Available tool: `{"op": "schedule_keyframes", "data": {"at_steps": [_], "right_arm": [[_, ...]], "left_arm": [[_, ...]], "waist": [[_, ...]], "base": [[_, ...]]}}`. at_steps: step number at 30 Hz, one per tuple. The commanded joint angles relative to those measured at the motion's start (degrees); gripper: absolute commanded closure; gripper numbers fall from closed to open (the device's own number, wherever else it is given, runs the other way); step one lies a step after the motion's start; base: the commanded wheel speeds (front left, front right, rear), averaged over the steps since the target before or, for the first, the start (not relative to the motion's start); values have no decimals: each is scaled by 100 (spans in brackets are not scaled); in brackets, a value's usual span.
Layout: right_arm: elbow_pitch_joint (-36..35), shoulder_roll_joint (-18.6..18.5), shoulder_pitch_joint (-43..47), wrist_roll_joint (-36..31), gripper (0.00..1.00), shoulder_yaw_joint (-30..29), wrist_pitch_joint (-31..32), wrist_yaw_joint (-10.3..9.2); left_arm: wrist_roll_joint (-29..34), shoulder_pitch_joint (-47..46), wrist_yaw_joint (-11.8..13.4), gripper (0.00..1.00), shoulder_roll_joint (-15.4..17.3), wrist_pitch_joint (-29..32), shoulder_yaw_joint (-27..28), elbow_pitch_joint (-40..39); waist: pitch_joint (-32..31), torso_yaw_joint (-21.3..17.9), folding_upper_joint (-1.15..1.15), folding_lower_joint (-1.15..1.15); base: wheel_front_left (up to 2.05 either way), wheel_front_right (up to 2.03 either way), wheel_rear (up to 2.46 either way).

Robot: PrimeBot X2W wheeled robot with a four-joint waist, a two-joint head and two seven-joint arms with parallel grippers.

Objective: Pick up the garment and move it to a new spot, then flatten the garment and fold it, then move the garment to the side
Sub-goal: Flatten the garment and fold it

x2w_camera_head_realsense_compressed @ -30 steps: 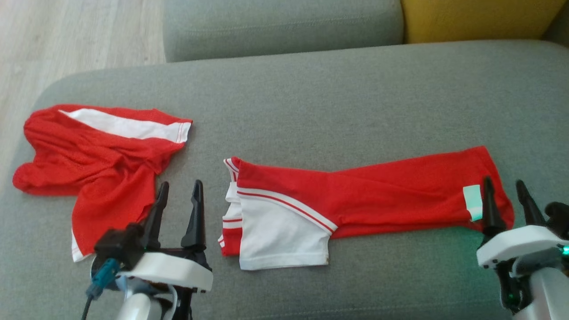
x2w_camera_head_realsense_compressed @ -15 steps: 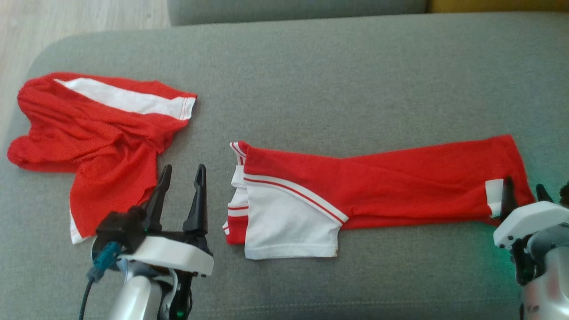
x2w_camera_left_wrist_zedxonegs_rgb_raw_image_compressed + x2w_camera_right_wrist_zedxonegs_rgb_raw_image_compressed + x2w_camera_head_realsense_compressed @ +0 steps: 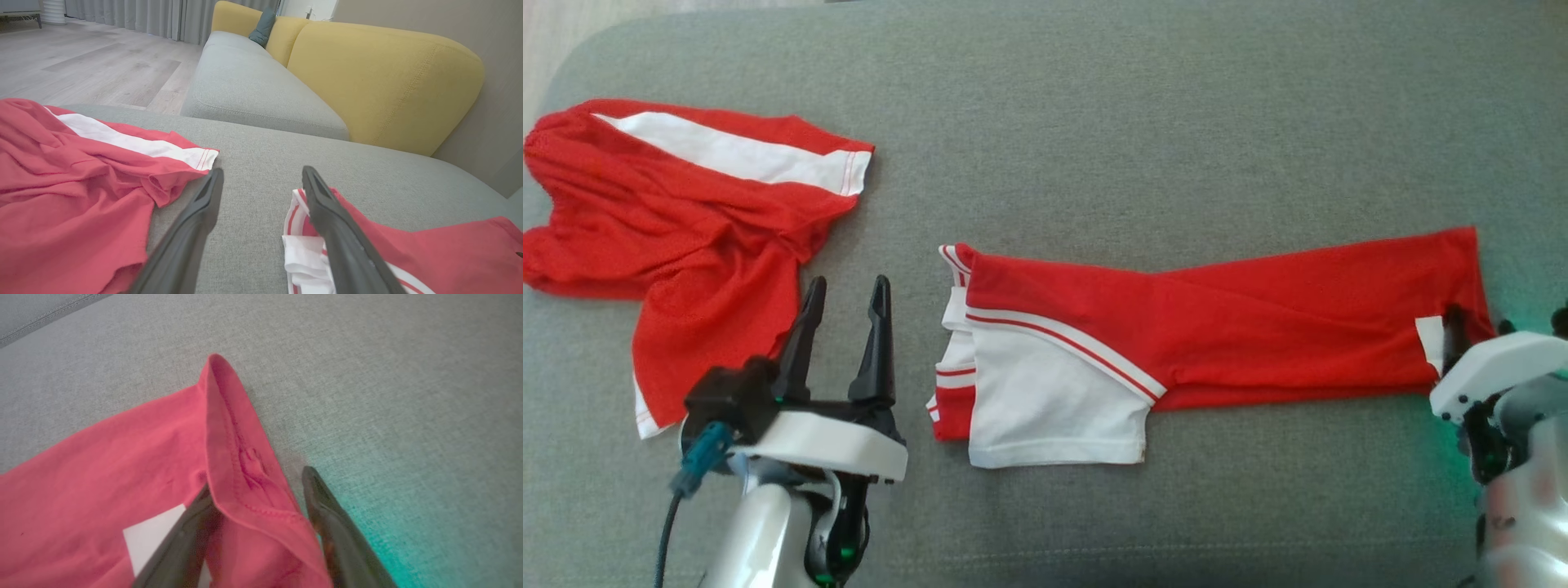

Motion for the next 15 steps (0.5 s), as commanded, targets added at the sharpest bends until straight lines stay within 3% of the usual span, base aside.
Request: {"op": "schedule_keyframes", "data": {"at_steps": [1,9,15], "right_arm": [[-46,24,-88,82,100,188,83,-5],[-206,-224,-54,128,100,176,-77,-5],[-534,-610,15,-788,100,-395,-432,-5]], "left_arm": [[35,-290,6,0,-3,-51,219,-173],[26,-297,3,0,-3,-51,334,-139],[-47,-232,24,0,-4,-51,306,-145]], "waist": [[-4,-25,0,0],[-123,-127,0,0],[-344,-159,0,0]], "base": [[0,0,0],[0,0,0],[0,0,0]]}}
